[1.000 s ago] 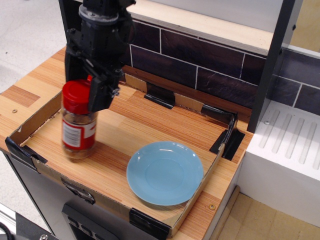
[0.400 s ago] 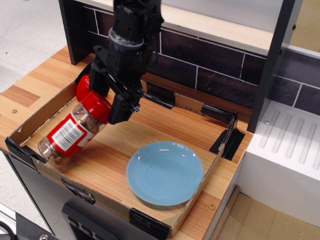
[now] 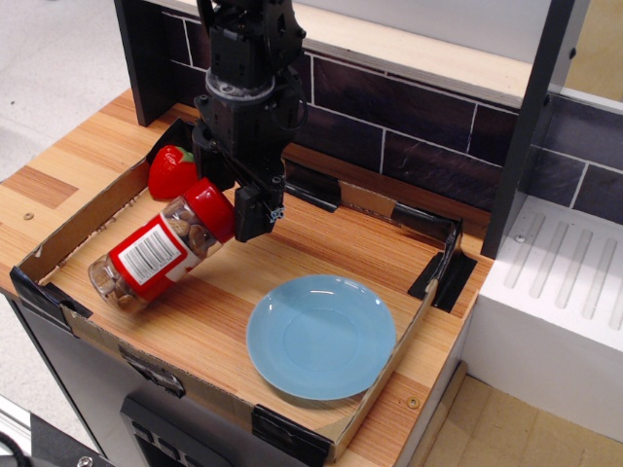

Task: Topple basil bottle

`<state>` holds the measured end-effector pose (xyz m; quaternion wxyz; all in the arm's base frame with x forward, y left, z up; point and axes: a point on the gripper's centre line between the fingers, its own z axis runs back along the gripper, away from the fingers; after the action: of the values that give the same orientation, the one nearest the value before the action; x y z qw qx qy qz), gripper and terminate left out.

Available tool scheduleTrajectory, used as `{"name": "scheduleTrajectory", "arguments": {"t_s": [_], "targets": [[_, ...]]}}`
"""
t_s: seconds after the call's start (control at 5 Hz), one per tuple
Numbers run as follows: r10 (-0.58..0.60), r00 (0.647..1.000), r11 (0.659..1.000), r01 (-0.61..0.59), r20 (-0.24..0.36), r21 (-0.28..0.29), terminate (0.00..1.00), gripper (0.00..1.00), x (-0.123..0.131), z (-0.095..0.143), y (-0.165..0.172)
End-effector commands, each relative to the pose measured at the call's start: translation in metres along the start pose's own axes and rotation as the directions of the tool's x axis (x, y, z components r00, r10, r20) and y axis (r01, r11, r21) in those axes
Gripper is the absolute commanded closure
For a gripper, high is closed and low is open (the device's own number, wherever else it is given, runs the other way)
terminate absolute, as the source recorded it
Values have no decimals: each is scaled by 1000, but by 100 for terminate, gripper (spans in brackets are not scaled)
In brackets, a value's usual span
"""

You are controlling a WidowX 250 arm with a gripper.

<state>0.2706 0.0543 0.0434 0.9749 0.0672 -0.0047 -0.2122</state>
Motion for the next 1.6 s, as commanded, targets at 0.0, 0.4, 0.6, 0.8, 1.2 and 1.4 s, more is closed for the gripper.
{"name": "scheduleTrajectory", "arguments": {"t_s": [0.0,0.4,0.6,0.8,1.2,1.4], "targets": [[56,985,998,-59,163,9,0,100,16,8,10],[105,973,994,-104,207,-18,0,0,20,7,13],[149,968,988,-141,202,-54,0,0,20,10,15],[158,967,987,-149,201,-61,0,0,21,13,14],[188,963,982,-182,194,-49,0,0,23,33,12],[188,963,982,-182,194,-49,0,0,23,33,12]]}}
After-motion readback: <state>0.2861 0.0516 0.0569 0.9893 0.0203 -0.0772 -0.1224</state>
